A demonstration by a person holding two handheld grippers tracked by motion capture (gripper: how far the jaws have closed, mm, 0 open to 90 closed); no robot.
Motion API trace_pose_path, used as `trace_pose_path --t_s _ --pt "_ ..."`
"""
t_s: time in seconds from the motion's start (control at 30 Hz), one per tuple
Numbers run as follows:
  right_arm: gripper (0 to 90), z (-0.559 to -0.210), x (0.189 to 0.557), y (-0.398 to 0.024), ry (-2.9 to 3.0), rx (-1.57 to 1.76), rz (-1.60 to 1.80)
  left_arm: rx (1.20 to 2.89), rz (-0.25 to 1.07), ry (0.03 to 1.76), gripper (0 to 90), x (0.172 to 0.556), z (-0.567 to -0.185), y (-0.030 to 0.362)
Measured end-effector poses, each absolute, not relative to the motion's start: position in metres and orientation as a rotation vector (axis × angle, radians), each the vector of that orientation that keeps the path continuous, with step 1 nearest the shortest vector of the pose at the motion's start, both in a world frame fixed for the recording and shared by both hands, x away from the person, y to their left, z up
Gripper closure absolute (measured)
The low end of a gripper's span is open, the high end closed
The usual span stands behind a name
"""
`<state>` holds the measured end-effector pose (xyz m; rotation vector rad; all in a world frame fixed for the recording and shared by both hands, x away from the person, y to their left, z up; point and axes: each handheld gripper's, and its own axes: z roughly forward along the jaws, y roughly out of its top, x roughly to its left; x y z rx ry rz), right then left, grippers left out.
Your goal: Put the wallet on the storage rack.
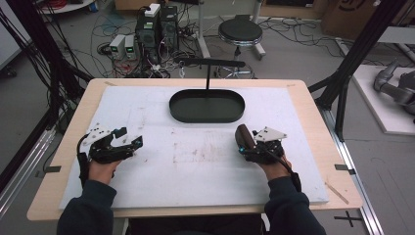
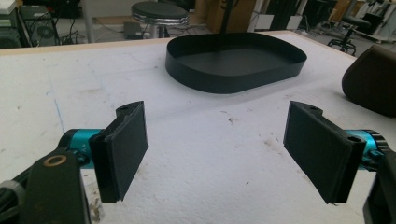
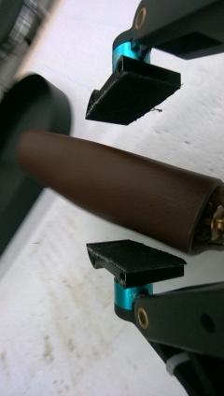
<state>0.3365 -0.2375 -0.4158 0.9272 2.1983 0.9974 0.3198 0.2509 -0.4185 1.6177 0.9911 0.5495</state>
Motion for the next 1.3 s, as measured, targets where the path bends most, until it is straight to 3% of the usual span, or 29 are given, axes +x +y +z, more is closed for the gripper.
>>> trace_pose_path --t_s 0.07,0.23,0.27,0.7,1.03,1.3 --pt "35.5 -0.42 0.34 -0.238 2.239 0.961 0.994 1.622 0.555 0.972 21.6 0.319 -0.419 0.25" --pt "62.5 -0.421 0.342 -0.237 2.291 0.935 0.978 1.626 0.563 0.958 21.6 0.319 -0.419 0.249" --pt "63.6 -0.42 0.342 -0.237 2.297 0.915 0.972 1.627 0.565 0.954 21.6 0.319 -0.419 0.249" --pt "65.4 -0.389 0.369 -0.217 2.268 0.874 1.154 1.641 0.613 0.888 21.8 0.319 -0.421 0.248" --pt "65.3 -0.369 0.425 -0.183 2.266 0.883 1.224 1.651 0.602 0.867 21.9 0.319 -0.423 0.248" --pt "65.3 -0.377 0.473 -0.155 2.28 0.94 1.195 1.662 0.592 0.865 21.9 0.321 -0.425 0.246"
